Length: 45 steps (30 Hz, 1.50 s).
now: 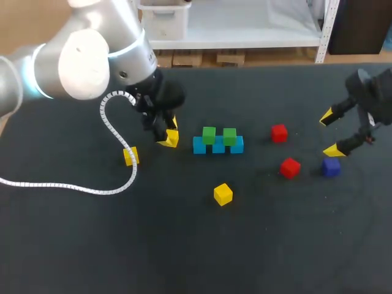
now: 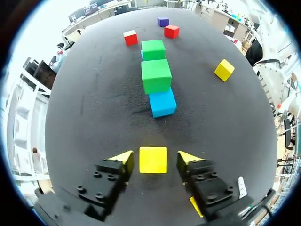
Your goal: Place the blue cubes, place green cubes on the blue cubes, place the yellow cubes on the green cubes, then place the red cubes on the yellow cubes, and place purple cube on the red cubes.
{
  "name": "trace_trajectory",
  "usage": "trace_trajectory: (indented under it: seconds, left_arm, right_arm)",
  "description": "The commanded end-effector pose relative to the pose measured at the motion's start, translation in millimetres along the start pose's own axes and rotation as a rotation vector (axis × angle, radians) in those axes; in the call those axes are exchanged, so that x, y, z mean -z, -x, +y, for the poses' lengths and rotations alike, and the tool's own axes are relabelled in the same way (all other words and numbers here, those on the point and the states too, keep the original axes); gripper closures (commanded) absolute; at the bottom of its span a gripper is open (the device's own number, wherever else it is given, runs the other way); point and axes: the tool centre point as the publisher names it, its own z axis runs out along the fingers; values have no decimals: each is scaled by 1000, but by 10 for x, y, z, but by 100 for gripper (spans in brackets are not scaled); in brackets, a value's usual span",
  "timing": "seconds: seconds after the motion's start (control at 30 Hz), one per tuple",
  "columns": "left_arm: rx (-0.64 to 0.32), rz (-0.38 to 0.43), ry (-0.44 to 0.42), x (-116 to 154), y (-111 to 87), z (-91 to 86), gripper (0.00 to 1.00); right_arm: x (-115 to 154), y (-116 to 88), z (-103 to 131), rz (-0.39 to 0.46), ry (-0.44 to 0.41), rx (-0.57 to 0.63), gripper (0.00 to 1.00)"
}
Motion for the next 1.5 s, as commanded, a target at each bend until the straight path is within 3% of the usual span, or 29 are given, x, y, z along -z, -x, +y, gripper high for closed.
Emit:
trace_trajectory:
  seconds: [0.03, 0.1, 0.13, 0.3, 0.5, 0.73, 0.87, 1.2, 1.5]
  left_arm:
    - [0, 6, -4, -26, 11, -5, 79]
    - [0, 8, -5, -28, 14, -21, 96]
    - [2, 8, -4, -27, 13, -30, 100]
    - [26, 12, 20, 63, 40, -89, 100]
    - [125, -12, 106, 404, 198, -132, 100]
    - [231, -53, 213, 797, 530, -159, 100]
    - [245, -73, 237, 920, 736, -156, 100]
    - [140, -83, 186, 863, 1214, -15, 100]
    - [127, -94, 157, 699, 1424, 77, 100]
  right_arm:
    - [-2, -2, -2, -2, 0, 1, 0]
    - [-2, -2, -2, -2, 0, 1, 0]
    - [-2, -2, -2, -2, 0, 1, 0]
    - [-2, -2, -2, -2, 0, 1, 0]
    - [-2, -2, -2, -2, 0, 1, 0]
    - [-2, -2, -2, -2, 0, 1, 0]
    - [-2, -2, -2, -2, 0, 1, 0]
    - [-2, -2, -2, -2, 0, 1, 0]
    - [-2, -2, -2, -2, 0, 1, 0]
